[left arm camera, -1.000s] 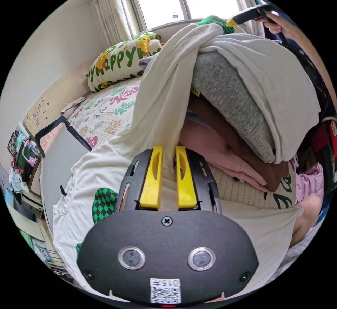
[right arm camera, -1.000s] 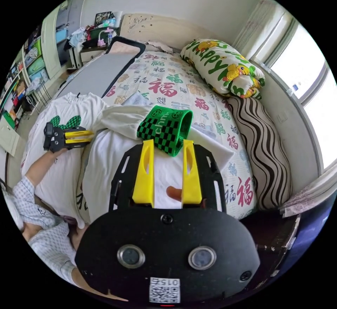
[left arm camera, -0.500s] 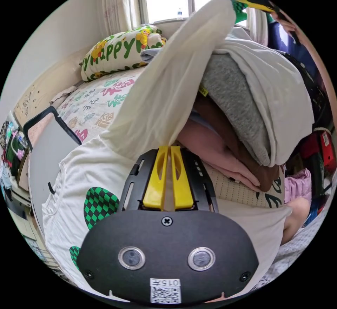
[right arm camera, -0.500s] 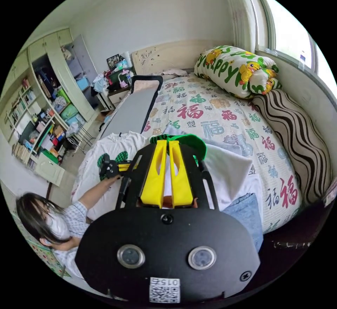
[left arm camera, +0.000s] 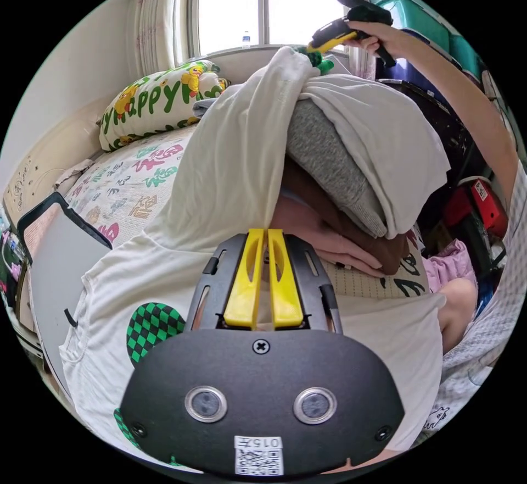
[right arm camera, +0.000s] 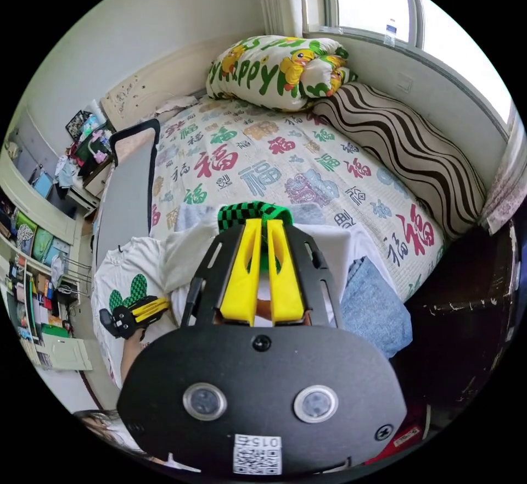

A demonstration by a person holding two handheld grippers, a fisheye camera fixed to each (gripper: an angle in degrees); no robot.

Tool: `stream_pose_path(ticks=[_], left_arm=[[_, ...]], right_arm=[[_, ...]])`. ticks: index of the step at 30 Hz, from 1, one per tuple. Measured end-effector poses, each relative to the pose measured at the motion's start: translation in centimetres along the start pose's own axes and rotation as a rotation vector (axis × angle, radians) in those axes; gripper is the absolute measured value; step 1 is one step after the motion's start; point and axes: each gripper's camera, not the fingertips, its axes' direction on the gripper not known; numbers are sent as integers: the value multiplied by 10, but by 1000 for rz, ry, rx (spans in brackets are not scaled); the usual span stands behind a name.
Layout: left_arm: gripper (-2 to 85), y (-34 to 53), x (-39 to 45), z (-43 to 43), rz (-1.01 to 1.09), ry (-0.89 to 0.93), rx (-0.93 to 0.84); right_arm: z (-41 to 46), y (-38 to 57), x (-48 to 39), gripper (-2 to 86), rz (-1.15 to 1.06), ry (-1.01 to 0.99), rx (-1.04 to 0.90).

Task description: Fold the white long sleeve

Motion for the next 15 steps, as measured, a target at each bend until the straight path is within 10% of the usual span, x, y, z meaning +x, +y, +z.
stream_pose_path(ticks=[9, 15], left_arm=[[80, 23, -43, -43, -25, 121, 108], [82, 52, -86, -149, -227, 208, 447]], right_arm=[[-44, 50, 83, 32, 94, -106, 106], [-67, 133, 52, 23, -226, -245, 210]])
